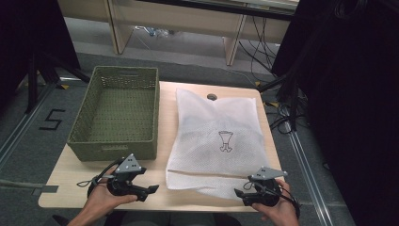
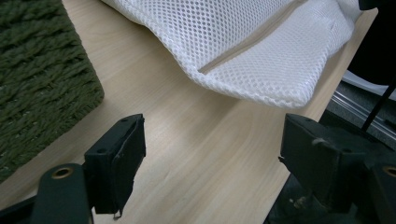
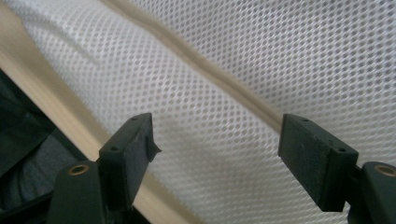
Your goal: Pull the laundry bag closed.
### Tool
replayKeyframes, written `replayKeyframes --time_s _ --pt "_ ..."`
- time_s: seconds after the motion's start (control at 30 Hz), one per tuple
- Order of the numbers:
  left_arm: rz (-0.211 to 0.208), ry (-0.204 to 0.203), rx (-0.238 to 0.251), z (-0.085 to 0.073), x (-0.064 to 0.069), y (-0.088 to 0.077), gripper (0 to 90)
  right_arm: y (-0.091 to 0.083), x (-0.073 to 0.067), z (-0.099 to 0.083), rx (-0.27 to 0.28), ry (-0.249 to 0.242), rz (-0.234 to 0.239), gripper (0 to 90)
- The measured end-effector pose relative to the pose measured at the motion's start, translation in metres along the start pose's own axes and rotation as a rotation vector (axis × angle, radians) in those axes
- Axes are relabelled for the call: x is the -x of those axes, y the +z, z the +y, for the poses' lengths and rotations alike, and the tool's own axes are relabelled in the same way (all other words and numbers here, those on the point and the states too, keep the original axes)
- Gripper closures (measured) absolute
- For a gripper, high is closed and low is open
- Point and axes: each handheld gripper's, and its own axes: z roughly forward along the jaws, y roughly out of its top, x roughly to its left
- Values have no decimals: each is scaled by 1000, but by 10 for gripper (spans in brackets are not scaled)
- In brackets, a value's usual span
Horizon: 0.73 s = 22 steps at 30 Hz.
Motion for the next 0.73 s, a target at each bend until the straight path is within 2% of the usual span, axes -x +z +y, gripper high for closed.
replayKeyframes --time_s 0.07,0.13,0.27,0.33,0.43,0.73 --pt "3 4 0 -1 2 0 220 0 -3 -2 -10 5 -1 278" --pt "7 14 -1 -2 3 -1 222 -1 -5 -4 -13 -14 0 277" --pt "6 17 -17 -5 5 1 222 -3 -8 -7 -22 -21 -11 275" --pt "12 28 -23 -5 5 2 222 -3 -8 -9 -29 -28 -15 275" --pt "16 24 -19 -4 4 2 222 -3 -7 -9 -41 -38 -30 275" --pt "11 26 -23 -4 4 3 222 -2 -6 -9 -50 -43 -36 272"
